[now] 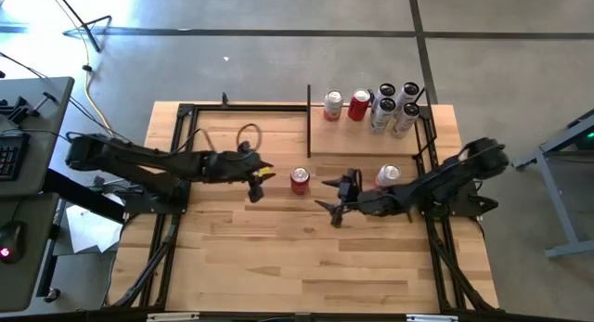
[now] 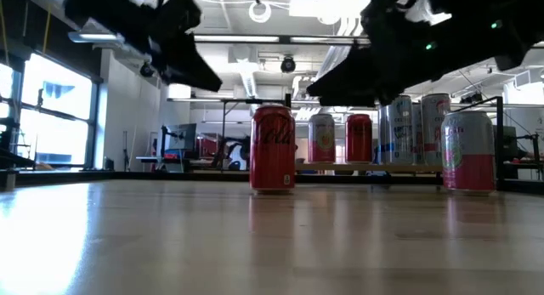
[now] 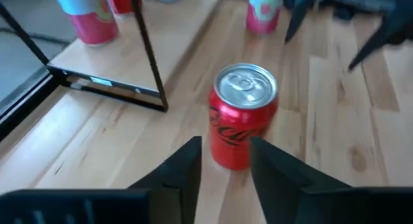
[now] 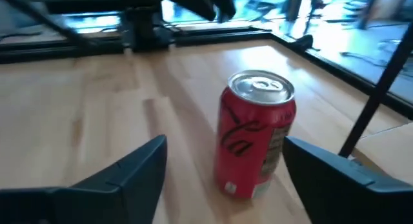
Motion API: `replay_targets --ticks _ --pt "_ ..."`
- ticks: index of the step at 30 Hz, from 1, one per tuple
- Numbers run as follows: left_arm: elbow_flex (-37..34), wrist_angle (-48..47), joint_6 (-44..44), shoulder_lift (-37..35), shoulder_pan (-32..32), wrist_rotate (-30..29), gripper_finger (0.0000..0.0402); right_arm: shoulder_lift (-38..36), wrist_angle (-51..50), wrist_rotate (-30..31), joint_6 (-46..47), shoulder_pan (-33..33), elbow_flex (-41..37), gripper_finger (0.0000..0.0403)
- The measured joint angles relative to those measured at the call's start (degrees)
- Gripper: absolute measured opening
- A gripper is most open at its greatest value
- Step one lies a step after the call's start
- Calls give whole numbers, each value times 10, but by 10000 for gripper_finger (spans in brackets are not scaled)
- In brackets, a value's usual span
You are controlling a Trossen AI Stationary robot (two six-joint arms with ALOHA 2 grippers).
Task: Place canned beverage on shelf
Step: Put the red soda can on the shelf aligned with the other red soda can
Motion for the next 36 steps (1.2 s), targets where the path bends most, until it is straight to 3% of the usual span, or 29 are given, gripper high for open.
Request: replay_targets --ticks 6,11,19,28,36 --pt "-161 273 -9 -4 29 21 72 90 57 39 0 -19 50 309" --pt "-217 422 -15 39 54 48 40 149 104 61 8 -31 80 309" --pt "-206 498 -15 146 72 62 11 204 163 64 -7 -49 114 309" --pt "-189 584 -19 234 85 95 7 210 168 76 -36 -63 119 309" --pt "-149 585 -19 284 84 129 7 210 169 10 -25 -80 119 309"
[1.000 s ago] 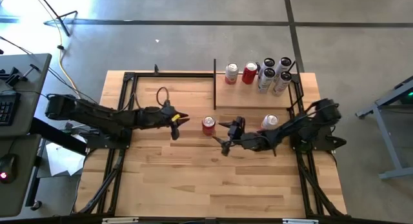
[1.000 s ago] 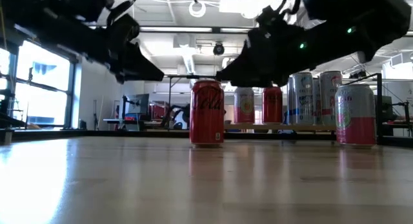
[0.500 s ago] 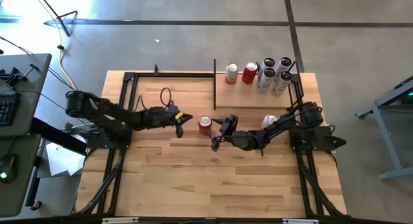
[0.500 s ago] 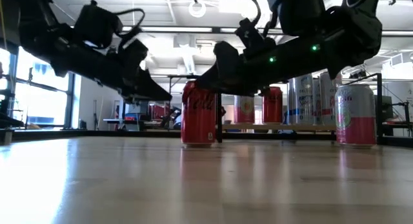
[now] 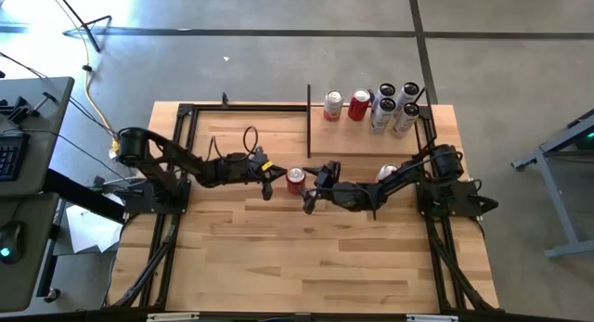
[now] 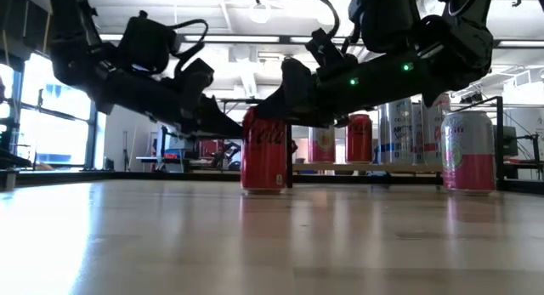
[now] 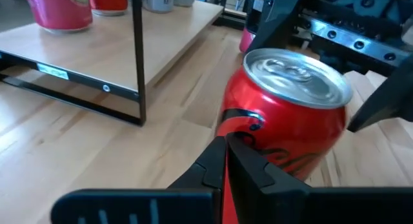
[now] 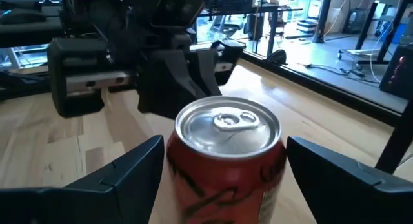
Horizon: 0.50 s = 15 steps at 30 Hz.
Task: Place canned beverage on shelf
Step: Put the red soda can on the shelf aligned with the other red soda can
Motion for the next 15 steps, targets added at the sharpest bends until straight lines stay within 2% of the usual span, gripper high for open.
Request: replay_targets --ticks 12,15 --pt "28 -2 5 31 0 13 7 0 2 -40 4 -19 0 309" --pt "28 -1 5 31 0 13 7 -1 3 -43 6 -21 0 297"
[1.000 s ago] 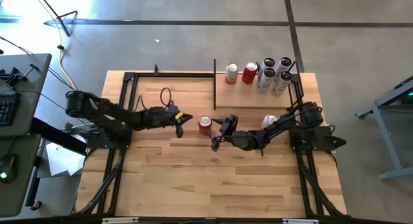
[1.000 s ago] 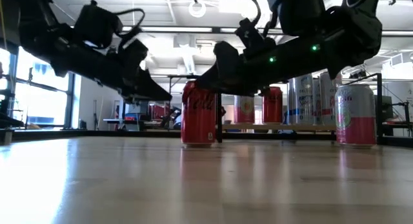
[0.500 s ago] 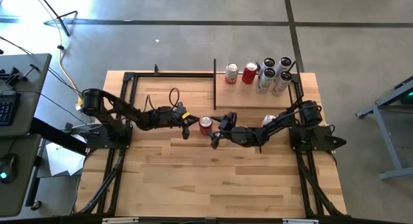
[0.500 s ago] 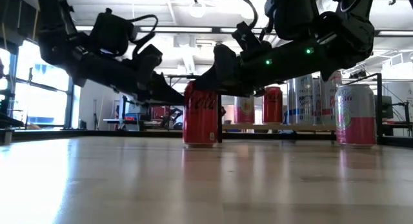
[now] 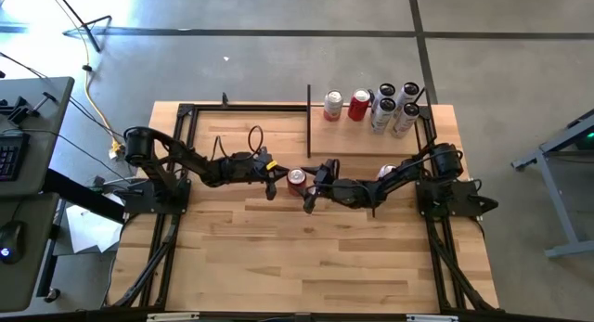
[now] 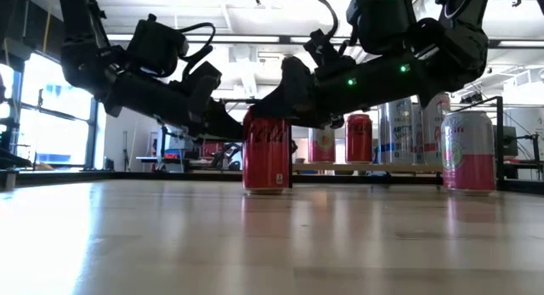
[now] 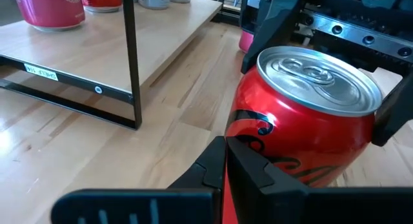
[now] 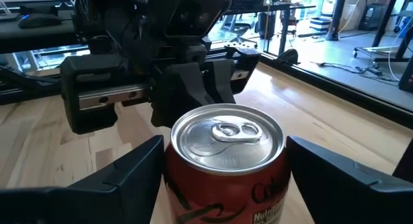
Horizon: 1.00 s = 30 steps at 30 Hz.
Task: Place canned beverage on shelf
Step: Put the red soda can on the shelf aligned with the other red soda can
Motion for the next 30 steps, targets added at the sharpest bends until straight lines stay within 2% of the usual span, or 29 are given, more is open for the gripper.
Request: replay_targets --ticks 4,10,15,24,30 --pt "0 1 0 0 0 1 7 0 3 -1 0 0 0 267" --pt "-1 1 2 -4 0 7 7 -9 -4 -9 -26 1 -1 267" --pt "-25 11 7 -43 -3 21 7 -57 -47 -36 -55 8 -2 267" --pt "-83 5 17 -140 -13 14 7 -221 -253 -49 -141 15 -2 266" --pt "-112 3 21 -176 -14 10 7 -354 -388 -46 -189 -12 -14 266"
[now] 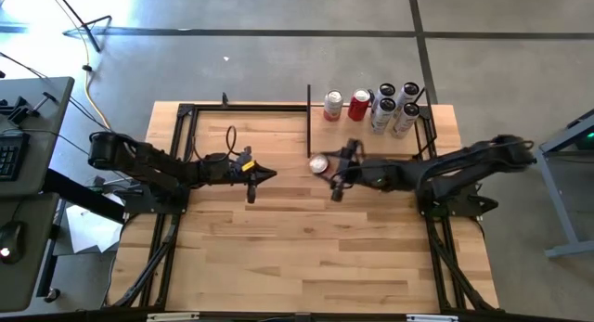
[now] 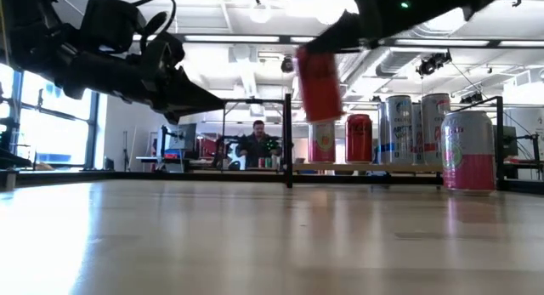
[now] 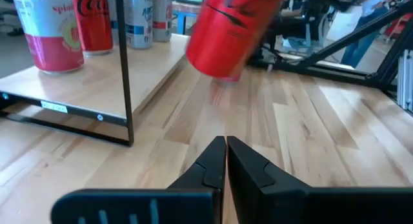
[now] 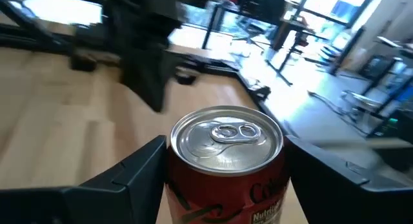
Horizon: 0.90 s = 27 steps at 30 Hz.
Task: Place canned beverage on shelf
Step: Put the red soda can on the shelf aligned with the other red soda can
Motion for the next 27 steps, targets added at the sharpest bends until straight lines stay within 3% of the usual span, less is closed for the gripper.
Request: replay_targets --ticks 6,12,18,27 --pt "-4 1 1 -5 0 0 7 -134 53 -13 -31 -80 -139 266" --pt "-4 14 0 -6 0 -1 7 -228 96 -127 -36 -202 -231 266" --pt "-4 14 0 -6 0 -1 7 -228 112 -209 7 -301 -265 266" --pt "-4 13 4 -6 0 -1 7 -201 158 -215 17 -361 -281 266"
